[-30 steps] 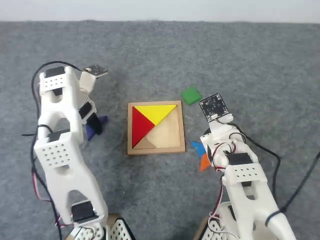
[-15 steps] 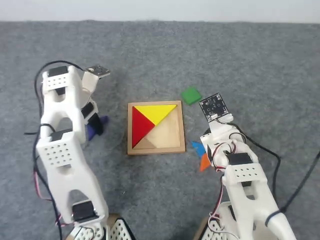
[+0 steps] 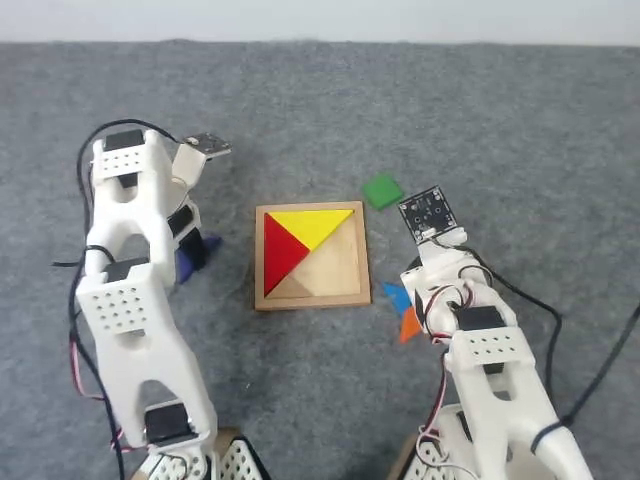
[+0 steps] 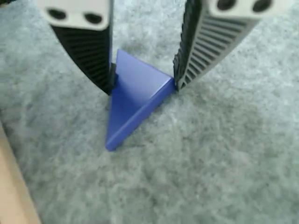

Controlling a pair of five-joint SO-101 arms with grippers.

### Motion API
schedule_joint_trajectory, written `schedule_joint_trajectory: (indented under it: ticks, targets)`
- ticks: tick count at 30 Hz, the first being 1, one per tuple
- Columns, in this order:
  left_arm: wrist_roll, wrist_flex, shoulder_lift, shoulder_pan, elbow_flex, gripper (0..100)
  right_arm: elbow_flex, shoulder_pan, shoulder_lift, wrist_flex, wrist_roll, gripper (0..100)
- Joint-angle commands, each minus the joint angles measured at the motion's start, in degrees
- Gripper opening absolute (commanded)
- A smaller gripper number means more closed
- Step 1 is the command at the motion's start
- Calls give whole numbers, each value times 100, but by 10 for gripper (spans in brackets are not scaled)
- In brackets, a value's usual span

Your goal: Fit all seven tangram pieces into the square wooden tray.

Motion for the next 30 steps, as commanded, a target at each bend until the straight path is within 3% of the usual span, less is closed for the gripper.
schedule_joint_trajectory:
  ticks: [1,14,30]
  targets:
    - [-97,123,-26,123,75,115,-35,57,-163,-48,-35,17]
    - [-70,132,-44,123,110,65,-35,57,-171,-48,-35,17]
    - [-97,-167,-1169,281,1402,65,-35,57,-189,-48,-53,17]
